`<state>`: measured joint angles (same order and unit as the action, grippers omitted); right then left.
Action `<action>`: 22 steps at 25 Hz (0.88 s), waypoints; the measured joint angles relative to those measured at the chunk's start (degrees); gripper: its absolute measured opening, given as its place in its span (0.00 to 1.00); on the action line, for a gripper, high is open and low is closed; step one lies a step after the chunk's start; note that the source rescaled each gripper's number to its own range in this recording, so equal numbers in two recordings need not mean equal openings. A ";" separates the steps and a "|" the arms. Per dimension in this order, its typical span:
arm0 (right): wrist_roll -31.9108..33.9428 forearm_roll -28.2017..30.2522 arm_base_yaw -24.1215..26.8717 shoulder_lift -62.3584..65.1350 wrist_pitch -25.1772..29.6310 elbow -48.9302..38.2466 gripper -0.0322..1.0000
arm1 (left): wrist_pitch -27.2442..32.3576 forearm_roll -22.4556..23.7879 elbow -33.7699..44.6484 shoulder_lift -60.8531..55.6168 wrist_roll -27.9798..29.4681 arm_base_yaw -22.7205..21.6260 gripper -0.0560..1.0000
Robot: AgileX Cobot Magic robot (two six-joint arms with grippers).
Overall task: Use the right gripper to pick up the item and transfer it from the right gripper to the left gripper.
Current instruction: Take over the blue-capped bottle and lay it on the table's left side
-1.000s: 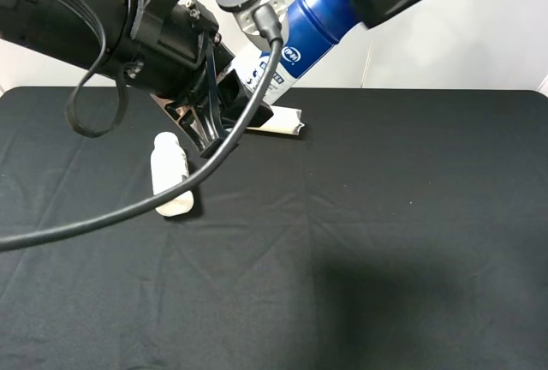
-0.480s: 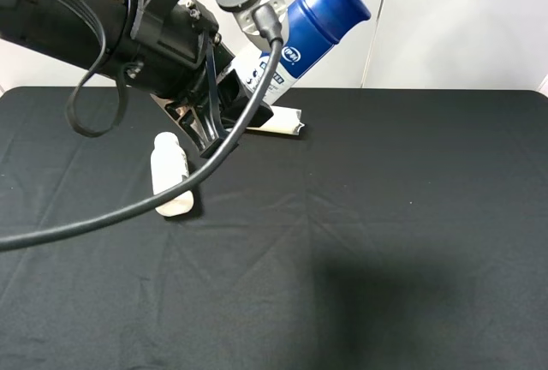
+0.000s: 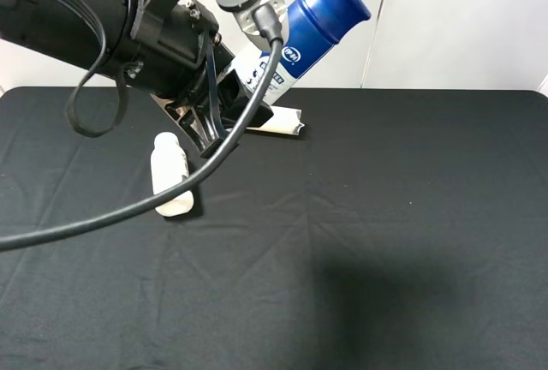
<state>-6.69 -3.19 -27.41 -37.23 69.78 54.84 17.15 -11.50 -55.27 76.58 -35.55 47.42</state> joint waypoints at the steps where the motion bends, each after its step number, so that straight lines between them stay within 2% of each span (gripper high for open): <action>1: 0.71 0.18 0.00 2.19 0.00 -2.10 1.00 | 0.00 0.00 0.00 0.00 0.00 0.00 0.09; 7: 3.78 0.36 0.00 14.59 -0.86 -13.58 1.00 | 0.00 0.00 0.00 0.00 0.00 0.00 0.09; 13: 4.12 0.43 0.00 26.39 -4.71 -23.35 1.00 | 0.00 0.00 0.00 0.00 0.00 0.00 0.09; 22: 6.33 2.17 0.00 35.39 -10.52 -26.78 1.00 | 0.00 0.00 0.00 0.00 0.00 0.00 0.09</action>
<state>-0.36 -1.02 -27.41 -1.84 59.26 28.06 17.15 -11.50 -55.27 76.58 -35.55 47.42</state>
